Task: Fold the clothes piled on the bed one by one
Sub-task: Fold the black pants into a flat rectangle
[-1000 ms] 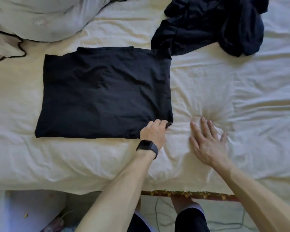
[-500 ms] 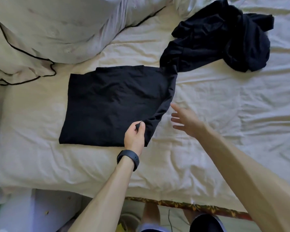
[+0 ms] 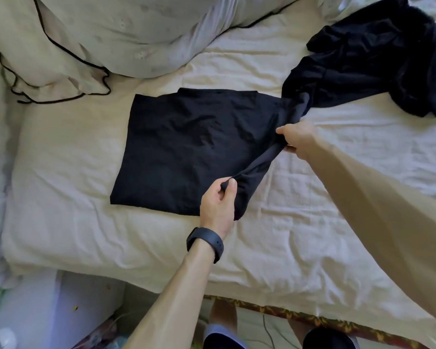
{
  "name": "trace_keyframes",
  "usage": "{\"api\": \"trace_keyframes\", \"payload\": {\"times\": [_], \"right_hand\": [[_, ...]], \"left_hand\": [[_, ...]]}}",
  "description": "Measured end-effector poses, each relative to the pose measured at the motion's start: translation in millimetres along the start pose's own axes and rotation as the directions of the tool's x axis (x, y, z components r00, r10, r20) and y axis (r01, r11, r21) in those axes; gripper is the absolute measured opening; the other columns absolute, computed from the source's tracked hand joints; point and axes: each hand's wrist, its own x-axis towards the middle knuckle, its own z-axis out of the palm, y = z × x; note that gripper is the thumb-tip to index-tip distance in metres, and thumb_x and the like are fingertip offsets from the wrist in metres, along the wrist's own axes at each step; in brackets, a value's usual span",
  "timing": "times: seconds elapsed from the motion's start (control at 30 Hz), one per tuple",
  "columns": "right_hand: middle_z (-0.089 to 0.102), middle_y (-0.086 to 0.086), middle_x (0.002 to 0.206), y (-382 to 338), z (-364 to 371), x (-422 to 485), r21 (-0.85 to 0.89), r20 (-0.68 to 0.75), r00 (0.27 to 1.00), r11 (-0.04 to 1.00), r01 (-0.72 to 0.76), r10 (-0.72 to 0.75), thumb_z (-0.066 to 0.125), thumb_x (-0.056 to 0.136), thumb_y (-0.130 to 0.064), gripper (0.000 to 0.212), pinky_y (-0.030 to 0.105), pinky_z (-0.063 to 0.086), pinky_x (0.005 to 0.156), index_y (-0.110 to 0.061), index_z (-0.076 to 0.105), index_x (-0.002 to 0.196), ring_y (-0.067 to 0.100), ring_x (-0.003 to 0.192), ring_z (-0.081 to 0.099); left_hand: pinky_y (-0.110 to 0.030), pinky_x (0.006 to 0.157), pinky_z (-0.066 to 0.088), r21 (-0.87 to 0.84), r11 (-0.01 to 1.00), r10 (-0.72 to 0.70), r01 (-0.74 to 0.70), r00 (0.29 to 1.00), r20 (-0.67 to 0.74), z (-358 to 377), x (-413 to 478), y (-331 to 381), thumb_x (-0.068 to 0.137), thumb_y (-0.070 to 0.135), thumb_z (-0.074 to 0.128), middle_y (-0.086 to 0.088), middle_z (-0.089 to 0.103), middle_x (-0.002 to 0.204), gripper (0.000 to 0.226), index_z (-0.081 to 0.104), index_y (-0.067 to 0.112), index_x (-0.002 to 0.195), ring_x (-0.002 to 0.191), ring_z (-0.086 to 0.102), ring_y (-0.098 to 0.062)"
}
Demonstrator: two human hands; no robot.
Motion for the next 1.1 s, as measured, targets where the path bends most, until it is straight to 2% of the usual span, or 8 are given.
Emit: {"api": "trace_keyframes", "payload": {"times": [0.1, 0.17, 0.23, 0.3, 0.47, 0.6, 0.83, 1.1], "right_hand": [[0.066, 0.010, 0.104, -20, 22, 1, -0.036, -0.073, 0.997, 0.999, 0.034, -0.037, 0.066, 0.088, -0.010, 0.015, 0.038, 0.065, 0.071, -0.016, 0.053, 0.089, 0.022, 0.087, 0.068], [0.064, 0.011, 0.099, -36, 44, -4, -0.069, -0.106, 0.992, 0.996, 0.061, -0.068, 0.065, 0.084, -0.008, 0.020, 0.041, 0.064, 0.072, -0.010, 0.056, 0.102, 0.024, 0.085, 0.068], [0.060, 0.010, 0.093, -53, 76, -15, -0.165, -0.148, 0.979, 0.980, 0.114, -0.139, 0.063, 0.079, -0.009, 0.050, 0.036, 0.063, 0.060, -0.008, 0.051, 0.127, 0.022, 0.072, 0.063], [0.055, 0.007, 0.089, -70, 116, -28, -0.313, -0.180, 0.956, 0.935, 0.167, -0.231, 0.060, 0.077, -0.012, 0.056, 0.026, 0.050, 0.044, -0.009, 0.045, 0.131, 0.020, 0.069, 0.059], [0.051, 0.003, 0.081, -89, 248, -53, -0.616, -0.003, 0.907, 0.715, 0.331, -0.422, 0.057, 0.088, -0.013, 0.063, 0.033, 0.043, 0.056, -0.003, 0.029, 0.143, 0.023, 0.073, 0.057], [0.055, 0.015, 0.100, -88, 336, -57, -0.750, 0.064, 0.915, 0.586, 0.307, -0.397, 0.058, 0.092, -0.010, 0.047, 0.040, 0.045, 0.072, -0.003, 0.034, 0.132, 0.037, 0.097, 0.059], [0.059, 0.024, 0.125, -82, 406, -39, -0.857, -0.010, 0.940, 0.487, 0.168, -0.342, 0.060, 0.092, -0.008, 0.065, 0.034, 0.039, 0.075, -0.001, 0.026, 0.146, 0.040, 0.115, 0.059], [0.058, 0.019, 0.113, -83, 426, -33, -0.890, -0.069, 0.947, 0.447, 0.084, -0.315, 0.060, 0.090, -0.008, 0.054, 0.034, 0.039, 0.075, -0.003, 0.032, 0.137, 0.040, 0.114, 0.058]], "left_hand": [[-0.028, 0.070, 0.059, -0.096, 0.995, -0.032, 0.029, 0.999, -0.029, -33, 16, -6, 0.102, 0.034, 0.055, 0.007, 0.067, 0.093, 0.010, 0.065, 0.032, 0.099, 0.086, 0.065, -0.008], [-0.025, 0.070, 0.058, -0.158, 0.986, -0.064, 0.056, 0.997, -0.048, -59, 29, -13, 0.102, 0.034, 0.055, 0.008, 0.068, 0.100, 0.011, 0.065, 0.031, 0.102, 0.093, 0.067, -0.007], [-0.026, 0.070, 0.059, -0.191, 0.978, -0.102, 0.087, 0.992, -0.073, -88, 43, -24, 0.102, 0.034, 0.053, 0.005, 0.066, 0.104, 0.011, 0.064, 0.033, 0.102, 0.096, 0.067, -0.011], [-0.026, 0.068, 0.060, -0.191, 0.976, -0.129, 0.106, 0.985, -0.111, -120, 59, -36, 0.103, 0.033, 0.053, 0.005, 0.064, 0.100, 0.011, 0.063, 0.032, 0.102, 0.089, 0.068, -0.010], [-0.024, 0.070, 0.054, -0.005, 0.990, -0.141, 0.144, 0.960, -0.242, -209, 96, -84, 0.103, 0.034, 0.052, 0.014, 0.062, 0.091, 0.023, 0.065, 0.020, 0.115, 0.077, 0.066, -0.009], [-0.019, 0.059, 0.040, 0.206, 0.956, -0.152, 0.209, 0.953, -0.263, -260, 119, -119, 0.103, 0.037, 0.048, 0.019, 0.059, 0.081, 0.023, 0.065, 0.023, 0.112, 0.077, 0.062, -0.012], [-0.024, 0.053, 0.037, 0.379, 0.879, -0.250, 0.288, 0.957, -0.148, -303, 143, -137, 0.103, 0.043, 0.041, 0.016, 0.062, 0.093, 0.023, 0.059, 0.031, 0.111, 0.080, 0.058, -0.011], [-0.026, 0.054, 0.037, 0.439, 0.844, -0.321, 0.308, 0.946, -0.047, -315, 159, -131, 0.096, 0.040, 0.043, 0.013, 0.061, 0.086, 0.012, 0.052, 0.034, 0.092, 0.071, 0.056, -0.011]]}}
